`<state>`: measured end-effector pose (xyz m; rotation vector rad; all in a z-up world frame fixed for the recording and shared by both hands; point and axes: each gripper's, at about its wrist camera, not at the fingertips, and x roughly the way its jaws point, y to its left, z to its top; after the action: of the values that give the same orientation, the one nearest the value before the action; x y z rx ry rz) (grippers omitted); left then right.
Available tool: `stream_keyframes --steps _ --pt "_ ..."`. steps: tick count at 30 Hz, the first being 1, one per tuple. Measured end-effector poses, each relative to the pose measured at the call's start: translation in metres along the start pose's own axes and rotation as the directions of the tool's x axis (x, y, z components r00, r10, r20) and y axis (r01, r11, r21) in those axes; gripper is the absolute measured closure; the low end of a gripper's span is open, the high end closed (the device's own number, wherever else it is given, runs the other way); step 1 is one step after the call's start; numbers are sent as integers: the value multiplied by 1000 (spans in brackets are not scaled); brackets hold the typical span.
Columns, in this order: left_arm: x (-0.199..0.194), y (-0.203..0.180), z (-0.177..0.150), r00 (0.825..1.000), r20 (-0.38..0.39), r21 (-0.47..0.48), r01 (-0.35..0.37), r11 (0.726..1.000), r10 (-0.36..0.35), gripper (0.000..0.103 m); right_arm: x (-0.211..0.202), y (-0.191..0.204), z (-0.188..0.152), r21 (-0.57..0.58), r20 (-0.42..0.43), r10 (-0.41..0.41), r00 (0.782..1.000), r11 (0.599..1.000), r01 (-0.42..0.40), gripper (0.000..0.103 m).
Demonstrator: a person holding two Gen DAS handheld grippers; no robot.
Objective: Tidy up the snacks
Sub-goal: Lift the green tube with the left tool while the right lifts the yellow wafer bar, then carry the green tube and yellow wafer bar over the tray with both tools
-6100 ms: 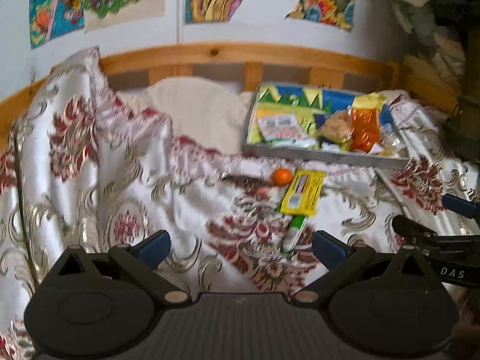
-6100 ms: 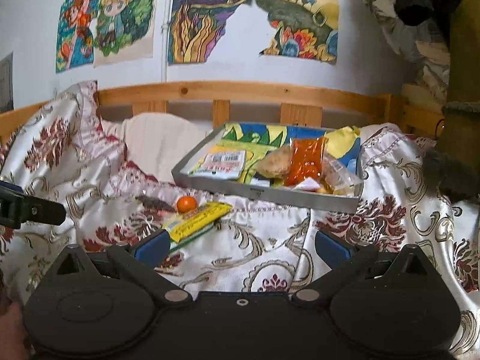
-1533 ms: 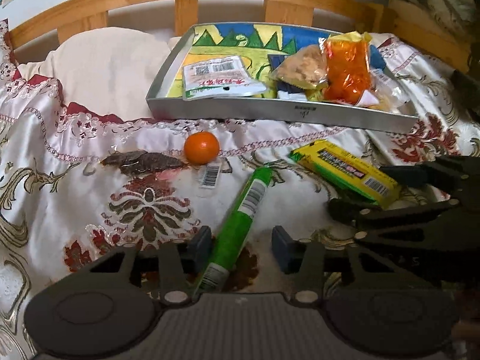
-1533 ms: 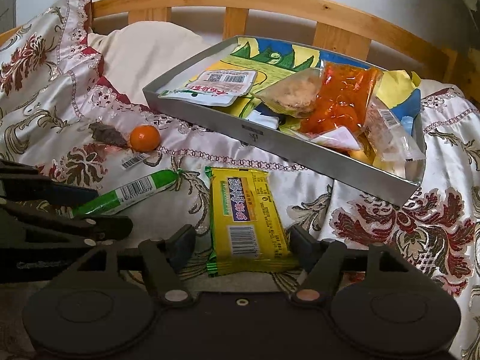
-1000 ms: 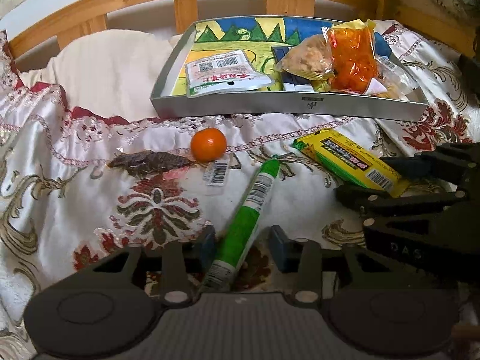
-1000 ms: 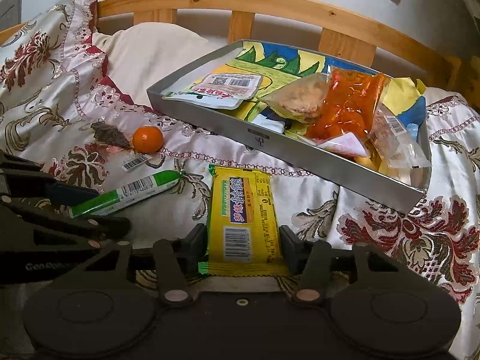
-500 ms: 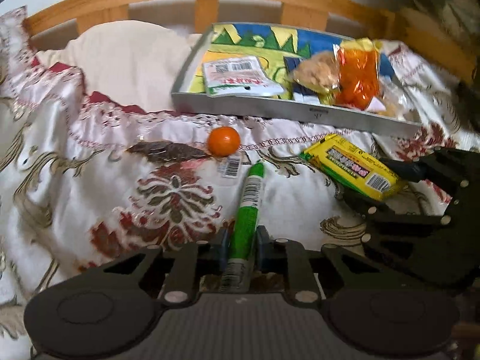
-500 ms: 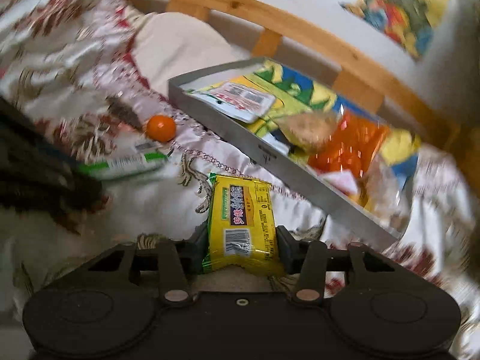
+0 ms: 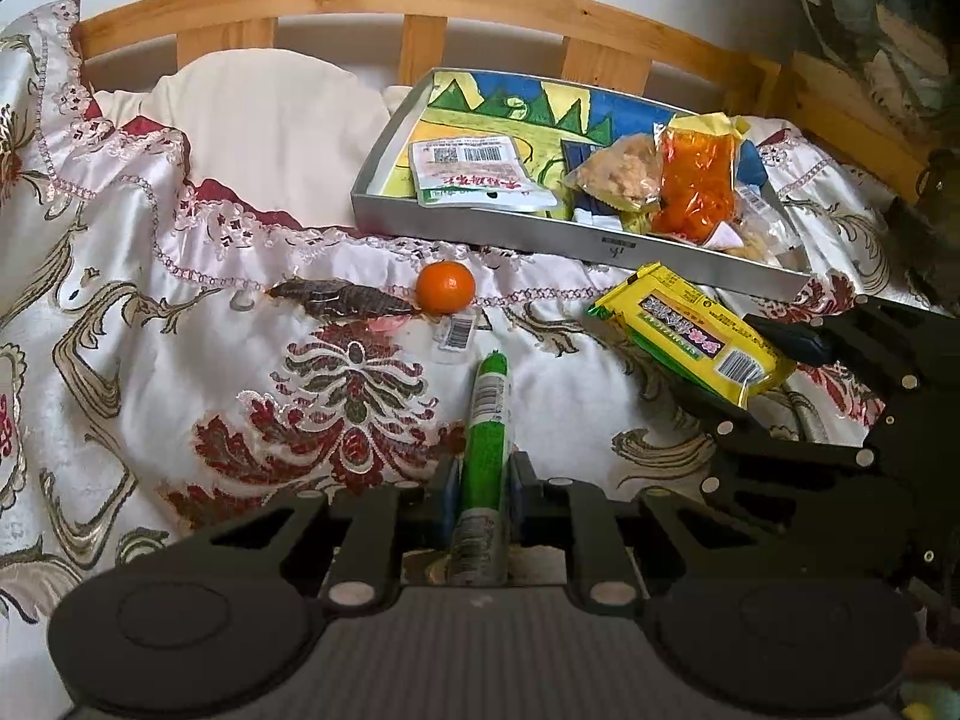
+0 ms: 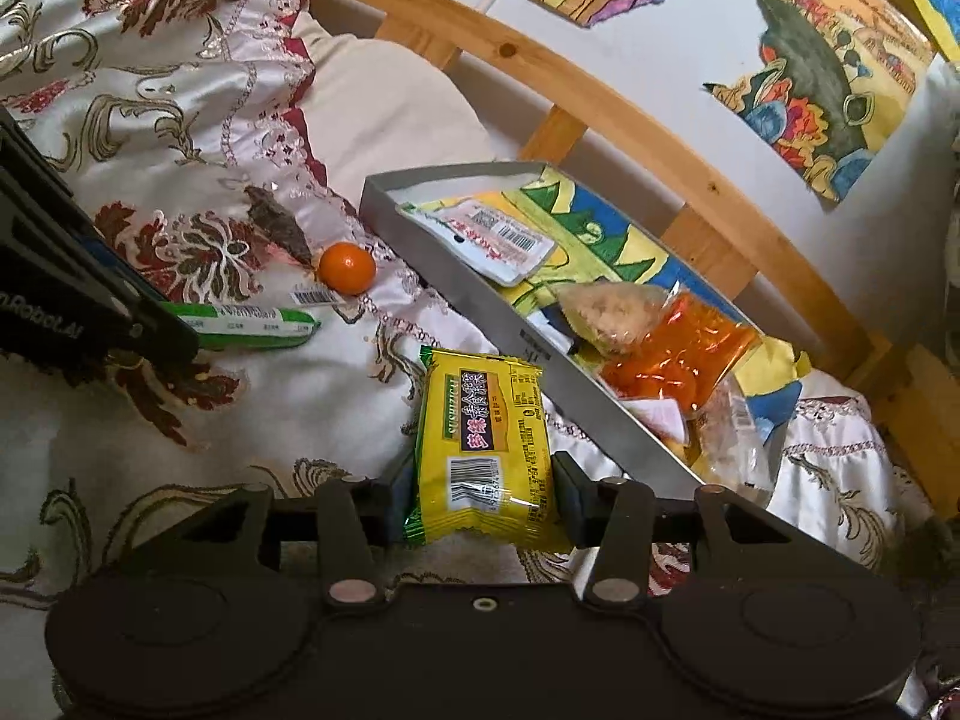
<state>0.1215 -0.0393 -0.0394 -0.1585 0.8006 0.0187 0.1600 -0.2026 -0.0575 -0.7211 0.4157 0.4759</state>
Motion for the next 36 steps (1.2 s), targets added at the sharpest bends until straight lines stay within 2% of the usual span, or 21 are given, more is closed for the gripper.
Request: stream_keyframes --steps 9,25,36 --pt "-6 -3 -1 1000 25 3 -12 1000 12 85 -11 -2 4 17 51 -14 999 1000 13 54" --pt "-10 -3 4 998 67 -64 26 998 -22 85 -20 -4 9 50 138 -26 990 999 20 54" --pt "-5 1 2 1000 15 -70 8 997 -7 85 -21 -10 10 91 145 -20 989 996 7 54"
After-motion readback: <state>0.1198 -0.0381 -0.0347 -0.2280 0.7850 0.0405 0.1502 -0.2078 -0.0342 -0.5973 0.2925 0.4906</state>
